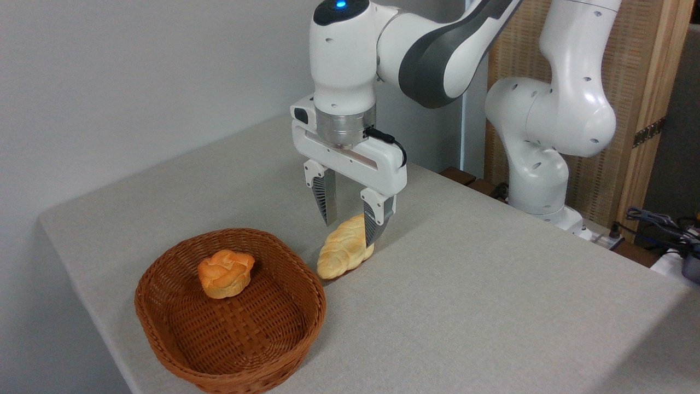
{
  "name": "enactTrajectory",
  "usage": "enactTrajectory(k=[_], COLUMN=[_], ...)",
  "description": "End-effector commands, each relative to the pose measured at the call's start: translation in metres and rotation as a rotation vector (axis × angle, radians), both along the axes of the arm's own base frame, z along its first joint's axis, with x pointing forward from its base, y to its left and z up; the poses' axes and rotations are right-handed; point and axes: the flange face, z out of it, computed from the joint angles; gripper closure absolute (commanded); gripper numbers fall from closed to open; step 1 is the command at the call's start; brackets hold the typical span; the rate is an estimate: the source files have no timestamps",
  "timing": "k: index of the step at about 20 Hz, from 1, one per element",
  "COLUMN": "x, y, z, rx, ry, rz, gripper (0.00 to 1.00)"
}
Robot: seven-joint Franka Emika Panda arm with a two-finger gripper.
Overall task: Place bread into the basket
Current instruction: 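Move the open gripper over the elongated bread roll and lower it, then close the gripper fingers around the middle of the elongated roll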
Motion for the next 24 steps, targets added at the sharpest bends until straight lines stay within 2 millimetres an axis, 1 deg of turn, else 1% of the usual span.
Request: enactTrajectory(k=[1,2,4,12,18,19,20,21,22,23,24], x=[0.001,0.003,0.006,0.008,0.009,0.009,0.009,0.009,0.009,0.009,0.009], y=[-0.001,-0.005,-0.009,-0.006,-0.009,-0.011,-0.013,-0.013,-0.013,-0.011,-0.011], z=[-0.007,-0.012,-0.014,-0.02,-0.033,-0.034,-0.036,-0.036,-0.036,-0.036,-0.036], rx=[0.017,0.021,0.024,0.026,0.031,0.034,0.035,0.035,0.035,0.035,0.035], ry=[-0.031,-0.03,-0.04,-0.033,-0.006,-0.003,0.0,0.001,0.001,0.001,0.001], rz=[0.001,-0.006,-0.009,-0.004,-0.012,-0.018,-0.023,-0.024,-0.026,-0.024,-0.026], gripper=[0.0,0.0,0.0,0.0,0.0,0.03,0.08,0.21,0.3,0.37,0.39])
